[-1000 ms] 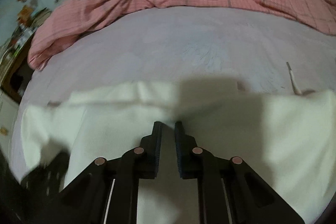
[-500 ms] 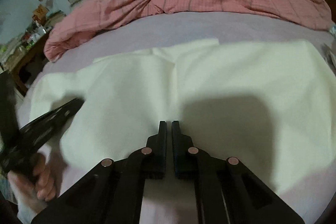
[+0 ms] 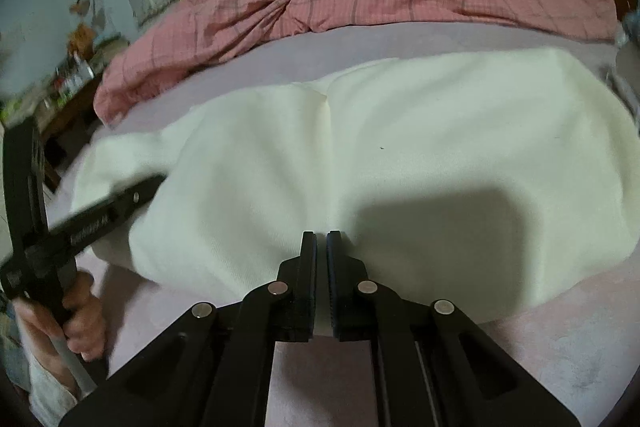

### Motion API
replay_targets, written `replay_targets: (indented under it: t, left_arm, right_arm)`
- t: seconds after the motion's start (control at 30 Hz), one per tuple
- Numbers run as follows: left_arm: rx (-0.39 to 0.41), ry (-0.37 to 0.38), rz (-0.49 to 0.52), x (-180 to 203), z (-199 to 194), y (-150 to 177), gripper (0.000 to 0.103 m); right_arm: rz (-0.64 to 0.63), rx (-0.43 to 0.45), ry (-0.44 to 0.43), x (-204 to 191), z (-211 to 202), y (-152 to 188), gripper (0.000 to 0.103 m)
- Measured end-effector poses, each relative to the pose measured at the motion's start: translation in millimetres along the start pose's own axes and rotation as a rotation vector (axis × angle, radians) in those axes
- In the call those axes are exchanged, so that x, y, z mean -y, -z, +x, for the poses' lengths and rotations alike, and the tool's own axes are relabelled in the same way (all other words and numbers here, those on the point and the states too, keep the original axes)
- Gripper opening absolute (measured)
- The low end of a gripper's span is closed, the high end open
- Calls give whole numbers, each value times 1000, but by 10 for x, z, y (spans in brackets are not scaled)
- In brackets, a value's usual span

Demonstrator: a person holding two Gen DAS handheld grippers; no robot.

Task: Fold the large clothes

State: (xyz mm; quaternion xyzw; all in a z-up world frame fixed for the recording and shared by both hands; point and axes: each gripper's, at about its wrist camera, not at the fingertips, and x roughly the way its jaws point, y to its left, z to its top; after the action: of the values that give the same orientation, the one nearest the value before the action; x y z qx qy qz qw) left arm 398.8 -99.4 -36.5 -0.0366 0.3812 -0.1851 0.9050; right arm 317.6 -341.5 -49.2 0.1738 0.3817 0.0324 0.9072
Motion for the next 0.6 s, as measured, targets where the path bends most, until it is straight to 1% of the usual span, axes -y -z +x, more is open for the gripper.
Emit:
replay_targets:
  t: [0.07, 0.13, 0.17, 0.23, 0.27, 0.3, 0.4, 0.47, 0.53, 0.6]
  left_arm:
    - [5, -6, -8, 3, -26, 20, 10]
    - [1, 5, -29, -13, -61, 28, 10]
    - [-18, 2, -27, -10, -65, 25, 10]
    - [-69, -36, 7, 29, -60, -23, 7]
    - [-82, -56, 2, 27, -42, -47, 4]
    - [-96, -79, -6, 21, 13, -81, 3]
    - [-123, -106, 4, -18, 277, -252, 3]
    - [-149, -80, -20, -93, 465, -428, 3]
    - [-200, -30, -101, -225, 695, -624, 3]
    - [-248, 40, -186, -368, 863, -727, 4]
  right_arm:
    - [60, 21, -14, 78, -5, 8, 0]
    - [60, 31, -13, 74, -16, 11, 0]
    - [55, 29, -6, 60, -13, 6, 0]
    - [3, 12, 21, -10, 2, -16, 0]
    - [-55, 4, 42, -87, 19, -33, 0]
    - [-75, 2, 47, -104, 22, -37, 0]
    - [-62, 0, 31, -69, 19, -39, 0]
    - [-76, 1, 37, -84, 26, -42, 0]
    - [-97, 3, 49, -107, 34, -29, 0]
    - [-112, 7, 62, -128, 42, -33, 0]
